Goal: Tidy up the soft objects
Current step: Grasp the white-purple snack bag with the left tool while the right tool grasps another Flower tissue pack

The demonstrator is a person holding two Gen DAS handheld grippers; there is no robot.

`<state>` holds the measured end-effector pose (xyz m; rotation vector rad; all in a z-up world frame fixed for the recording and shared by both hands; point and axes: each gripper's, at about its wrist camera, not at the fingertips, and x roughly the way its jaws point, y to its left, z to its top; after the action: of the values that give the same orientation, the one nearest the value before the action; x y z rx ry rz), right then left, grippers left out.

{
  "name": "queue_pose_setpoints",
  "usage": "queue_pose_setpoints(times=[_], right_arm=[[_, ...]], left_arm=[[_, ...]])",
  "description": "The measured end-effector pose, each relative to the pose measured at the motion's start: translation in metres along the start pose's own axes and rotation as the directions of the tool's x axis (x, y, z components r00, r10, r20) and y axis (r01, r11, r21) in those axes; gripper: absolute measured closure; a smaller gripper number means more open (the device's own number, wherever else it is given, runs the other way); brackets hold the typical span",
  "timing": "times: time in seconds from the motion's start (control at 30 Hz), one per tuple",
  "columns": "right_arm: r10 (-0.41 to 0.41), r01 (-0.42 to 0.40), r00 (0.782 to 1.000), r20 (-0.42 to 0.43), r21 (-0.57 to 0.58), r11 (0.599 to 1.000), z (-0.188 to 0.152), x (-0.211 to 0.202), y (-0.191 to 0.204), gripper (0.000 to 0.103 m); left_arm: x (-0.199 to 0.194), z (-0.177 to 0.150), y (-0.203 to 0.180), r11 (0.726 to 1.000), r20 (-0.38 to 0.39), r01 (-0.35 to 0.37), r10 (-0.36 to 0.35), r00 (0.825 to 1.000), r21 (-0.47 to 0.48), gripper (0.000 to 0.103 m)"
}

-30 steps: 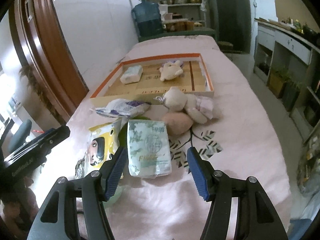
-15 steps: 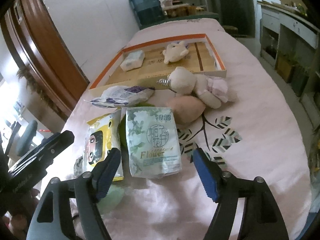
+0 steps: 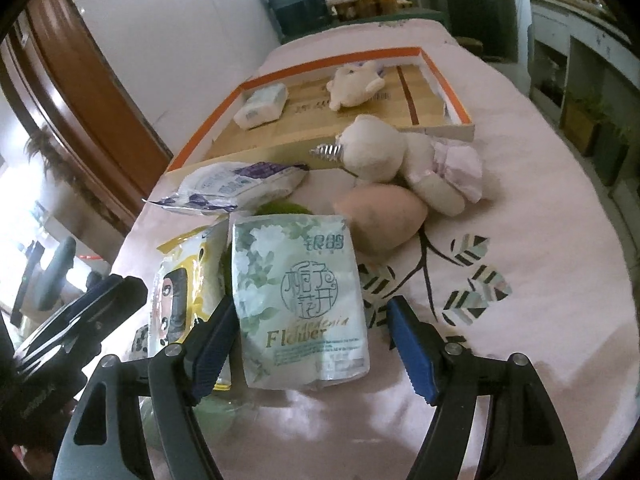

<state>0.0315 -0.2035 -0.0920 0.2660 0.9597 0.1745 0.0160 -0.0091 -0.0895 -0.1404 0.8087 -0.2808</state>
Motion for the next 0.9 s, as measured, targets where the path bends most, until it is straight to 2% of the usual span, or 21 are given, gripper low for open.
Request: queue_pose_setpoints(times=[0.07,0.1,0.13,0.43,0.53,0.73,0.9], right_arm=[[0.004,-0.004,1.000,0.004,-0.001,1.000,0.000,0.001,-0.001,0.031],[0.006,-0.006,1.000,0.006,-0.002,1.000,0.000,0.001,-0.002,0.042],[0.007,-0.007,1.000,0.008,-0.004,1.000,-0.001,0.001,-0.003,0.049],[0.028,-0.027,1.000,0.013,-0.008,1.000,-0.006,-0.004,-0.008,0.051],[0.036,-0.036,0.999,0.016,0.004,0.999,-0.006,-0.005,-0.011,0.051],[0.045,-0.045,0.999,0.021,0.017,0.999,-0.009,-0.008,-0.016,0.051],[0.053,-0.054,0.998,0.023,0.023,0.998,-0.010,-0.009,-0.018,0.051]], left_arm=[[0.004,0.000,-0.002,1.000,-0.011,0.002,-0.002,1.000,0.001,0.044],[0.005,0.000,-0.003,1.000,-0.016,0.003,-0.003,1.000,0.001,0.044],[0.007,-0.001,-0.004,1.000,-0.020,0.004,-0.004,1.000,0.001,0.044],[0.012,-0.003,-0.013,0.999,-0.038,0.054,-0.054,0.998,-0.005,0.044],[0.018,-0.005,-0.014,0.997,-0.062,0.079,-0.080,0.995,-0.017,0.048],[0.035,-0.006,-0.010,0.994,-0.110,0.094,-0.100,0.989,-0.060,0.048],[0.040,-0.002,-0.018,0.993,-0.108,0.103,-0.108,0.988,-0.053,0.049]])
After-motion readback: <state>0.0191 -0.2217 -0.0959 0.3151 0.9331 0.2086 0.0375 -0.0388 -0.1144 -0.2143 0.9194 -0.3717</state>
